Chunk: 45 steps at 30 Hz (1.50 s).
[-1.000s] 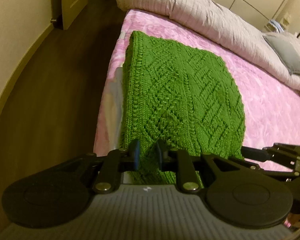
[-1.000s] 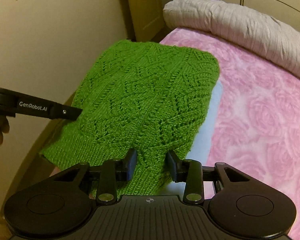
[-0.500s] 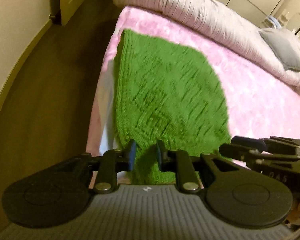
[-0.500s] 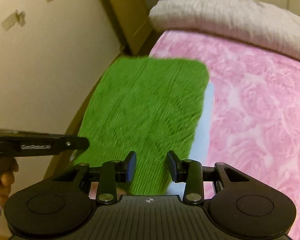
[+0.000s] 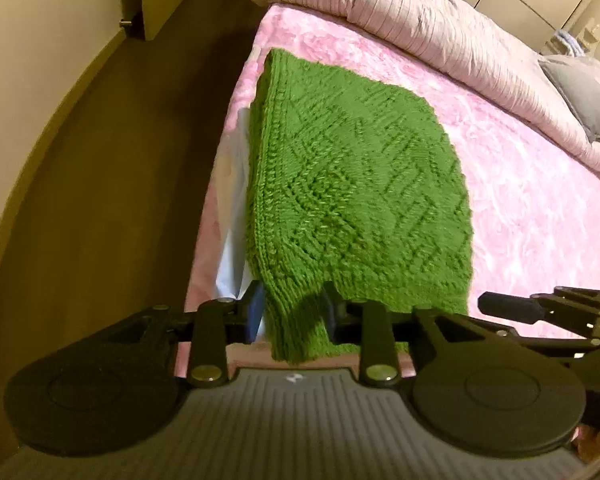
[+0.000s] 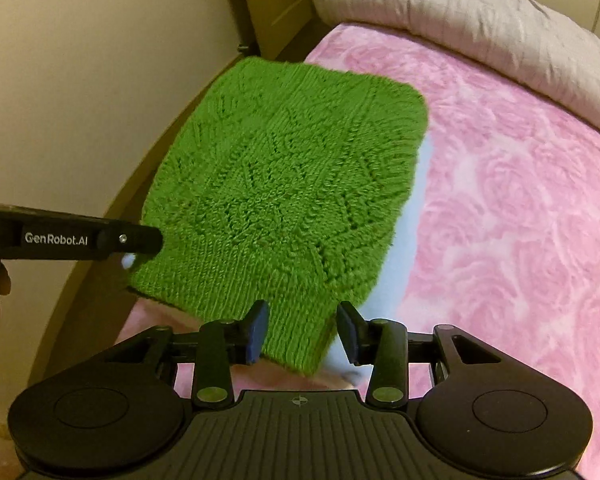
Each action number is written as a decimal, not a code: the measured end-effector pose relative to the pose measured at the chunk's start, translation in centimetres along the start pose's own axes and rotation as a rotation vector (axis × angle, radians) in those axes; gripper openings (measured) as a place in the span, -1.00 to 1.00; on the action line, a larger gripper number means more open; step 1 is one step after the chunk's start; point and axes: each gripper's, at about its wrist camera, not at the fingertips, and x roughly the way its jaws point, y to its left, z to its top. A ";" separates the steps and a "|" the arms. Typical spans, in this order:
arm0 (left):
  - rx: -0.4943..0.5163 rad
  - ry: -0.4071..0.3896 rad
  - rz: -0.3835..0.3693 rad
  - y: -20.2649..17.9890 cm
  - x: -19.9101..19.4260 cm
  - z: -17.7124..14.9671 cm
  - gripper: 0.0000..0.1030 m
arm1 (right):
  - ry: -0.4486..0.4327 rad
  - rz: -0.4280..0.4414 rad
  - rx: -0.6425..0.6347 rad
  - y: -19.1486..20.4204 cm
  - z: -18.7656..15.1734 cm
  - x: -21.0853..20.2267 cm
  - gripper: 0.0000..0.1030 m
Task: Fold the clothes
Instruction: 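Lower the vest onto the light blue folded clothes with both grippers, then open both grippers and release the vest on the stack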
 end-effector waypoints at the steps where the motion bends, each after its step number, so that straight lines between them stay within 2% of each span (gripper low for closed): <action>1: -0.003 0.001 0.008 -0.3 -0.6 0.0 -0.52 | -0.001 -0.005 0.009 -0.1 0.0 -0.6 -0.19; 9: 0.024 -0.005 0.085 -2.8 -5.8 -0.2 -0.39 | 0.003 -0.035 0.173 -0.8 -0.1 -5.2 -0.17; 15: 0.032 -0.042 0.129 -4.0 -9.7 -1.1 -0.26 | -0.050 -0.048 0.182 0.9 -0.1 -9.8 -0.14; 25: 0.018 -0.067 0.122 -5.1 -15.5 -3.3 -0.18 | -0.065 -0.076 0.216 2.2 -0.5 -14.5 -0.06; 31: 0.015 -0.077 0.122 -5.8 -17.1 -4.4 -0.16 | -0.070 -0.096 0.178 3.2 -1.2 -15.7 -0.05; 36: 0.059 -0.094 0.168 -7.0 -17.5 -5.1 -0.07 | -0.056 -0.102 0.157 3.4 -2.2 -16.7 -0.05; 41: 0.111 -0.143 0.209 -8.6 -17.5 -5.7 -0.05 | -0.050 -0.105 0.187 2.4 -3.1 -17.5 -0.05; 45: 0.134 -0.165 0.195 -9.7 -17.6 -5.9 -0.04 | -0.048 -0.103 0.202 1.9 -3.3 -18.0 -0.05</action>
